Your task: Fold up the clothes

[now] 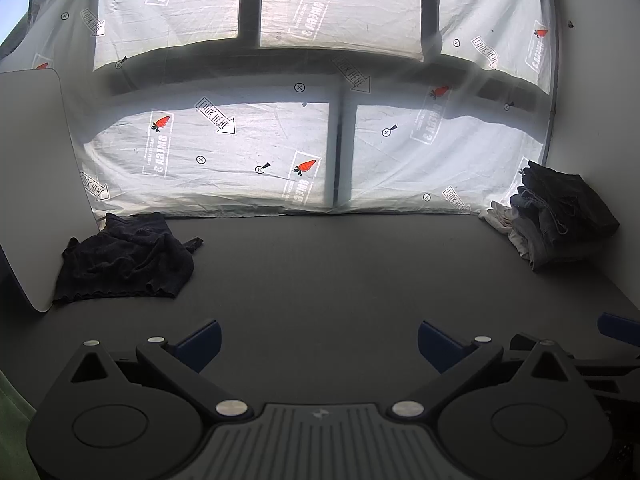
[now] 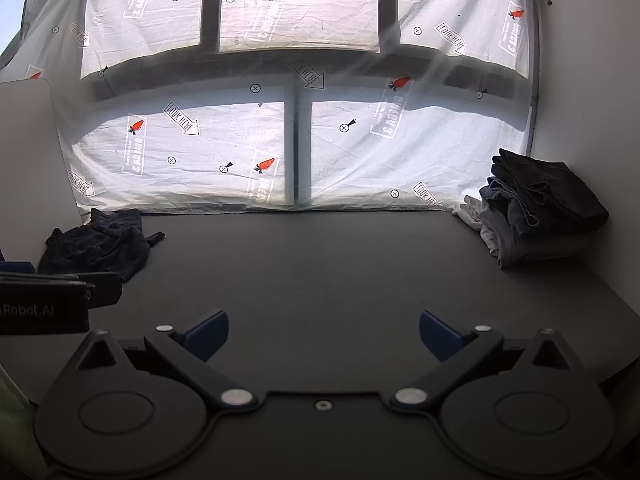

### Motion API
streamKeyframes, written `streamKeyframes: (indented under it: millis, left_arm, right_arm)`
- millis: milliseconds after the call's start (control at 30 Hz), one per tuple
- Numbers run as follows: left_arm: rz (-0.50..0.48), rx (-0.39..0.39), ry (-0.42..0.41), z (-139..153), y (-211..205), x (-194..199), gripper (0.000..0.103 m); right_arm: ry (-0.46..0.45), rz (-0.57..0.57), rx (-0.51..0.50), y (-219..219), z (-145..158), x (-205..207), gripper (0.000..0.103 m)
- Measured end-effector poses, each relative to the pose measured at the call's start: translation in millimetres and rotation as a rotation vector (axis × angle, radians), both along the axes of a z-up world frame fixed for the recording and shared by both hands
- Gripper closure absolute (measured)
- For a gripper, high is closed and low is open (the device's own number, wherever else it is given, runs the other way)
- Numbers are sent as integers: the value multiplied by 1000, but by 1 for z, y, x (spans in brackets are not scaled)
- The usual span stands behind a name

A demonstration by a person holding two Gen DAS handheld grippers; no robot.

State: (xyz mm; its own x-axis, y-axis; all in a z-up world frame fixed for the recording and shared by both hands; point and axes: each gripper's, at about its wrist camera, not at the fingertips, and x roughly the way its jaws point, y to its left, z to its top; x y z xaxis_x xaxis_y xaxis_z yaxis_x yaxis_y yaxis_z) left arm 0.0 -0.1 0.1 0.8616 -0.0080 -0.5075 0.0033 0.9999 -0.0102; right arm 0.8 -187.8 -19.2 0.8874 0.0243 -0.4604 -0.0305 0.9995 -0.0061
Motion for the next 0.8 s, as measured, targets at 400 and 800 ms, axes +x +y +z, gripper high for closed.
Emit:
streamKeyframes:
  millis: [400,800]
  left_arm:
    - [-1,0,0,0,-3,-1,0]
    - [-4,0,-1,-3,-2,1,0]
  right_arm:
    - [-2,-7,2,4,0,-4,0]
    - [-2,-12,4,1,0,0,0]
